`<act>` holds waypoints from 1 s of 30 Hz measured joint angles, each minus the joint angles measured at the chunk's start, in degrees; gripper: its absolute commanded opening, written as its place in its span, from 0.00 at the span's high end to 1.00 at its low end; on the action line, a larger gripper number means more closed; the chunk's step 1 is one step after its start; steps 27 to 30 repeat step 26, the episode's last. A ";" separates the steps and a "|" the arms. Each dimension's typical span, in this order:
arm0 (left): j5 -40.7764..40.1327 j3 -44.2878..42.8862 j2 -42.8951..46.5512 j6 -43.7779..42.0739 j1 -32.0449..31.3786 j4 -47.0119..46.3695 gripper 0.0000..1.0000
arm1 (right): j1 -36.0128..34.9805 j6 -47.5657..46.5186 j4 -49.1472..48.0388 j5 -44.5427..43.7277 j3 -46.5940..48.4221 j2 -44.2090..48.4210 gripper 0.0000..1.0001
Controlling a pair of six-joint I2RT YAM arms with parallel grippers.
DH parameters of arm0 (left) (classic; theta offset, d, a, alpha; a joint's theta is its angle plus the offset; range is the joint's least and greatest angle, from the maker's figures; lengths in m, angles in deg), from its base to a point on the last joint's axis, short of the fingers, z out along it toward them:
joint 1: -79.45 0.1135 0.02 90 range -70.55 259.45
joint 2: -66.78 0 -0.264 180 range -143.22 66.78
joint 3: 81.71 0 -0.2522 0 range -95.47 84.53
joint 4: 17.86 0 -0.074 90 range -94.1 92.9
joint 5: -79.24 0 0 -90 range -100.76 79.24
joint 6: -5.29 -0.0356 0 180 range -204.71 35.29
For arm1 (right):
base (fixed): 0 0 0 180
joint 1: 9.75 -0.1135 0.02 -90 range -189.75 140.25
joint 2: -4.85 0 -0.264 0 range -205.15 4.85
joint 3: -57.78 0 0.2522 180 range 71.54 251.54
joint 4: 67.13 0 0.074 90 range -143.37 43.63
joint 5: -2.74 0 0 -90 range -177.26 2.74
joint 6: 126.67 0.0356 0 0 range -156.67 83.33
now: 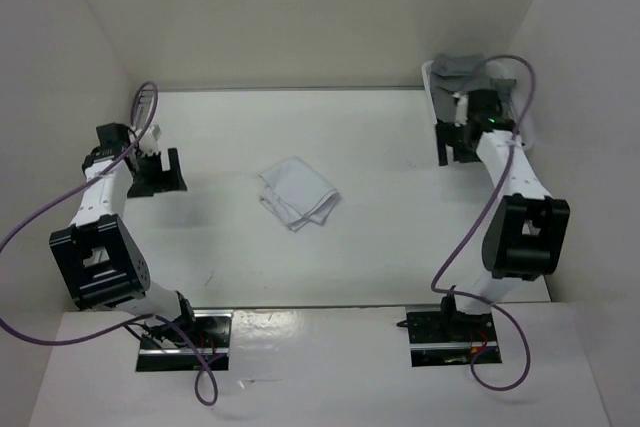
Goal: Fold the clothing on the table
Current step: Fold the skirt
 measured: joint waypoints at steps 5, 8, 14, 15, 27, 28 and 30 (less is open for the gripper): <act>-2.80 9.01 1.40 0.46 7.17 -1.09 0.00 | 14.25 2.45 -5.57 3.93 -12.35 8.50 0.00; -3.45 8.94 2.69 0.52 9.57 -3.58 0.00 | 15.91 3.08 -7.69 6.40 -16.13 9.03 0.00; -5.29 8.92 2.82 0.52 10.97 -7.23 0.00 | 16.17 3.17 -11.17 8.74 -21.24 8.39 0.00; -5.44 8.92 2.60 0.52 10.97 -7.56 0.00 | 16.24 3.17 -11.50 8.83 -21.35 8.07 0.00; -5.60 8.94 2.05 0.48 10.95 -8.31 0.00 | 16.52 2.38 -13.49 11.43 -21.70 6.80 0.00; -5.60 8.94 2.05 0.48 10.95 -8.31 0.00 | 16.52 2.38 -13.49 11.43 -21.70 6.80 0.00; -5.60 8.94 2.05 0.48 10.95 -8.31 0.00 | 16.52 2.38 -13.49 11.43 -21.70 6.80 0.00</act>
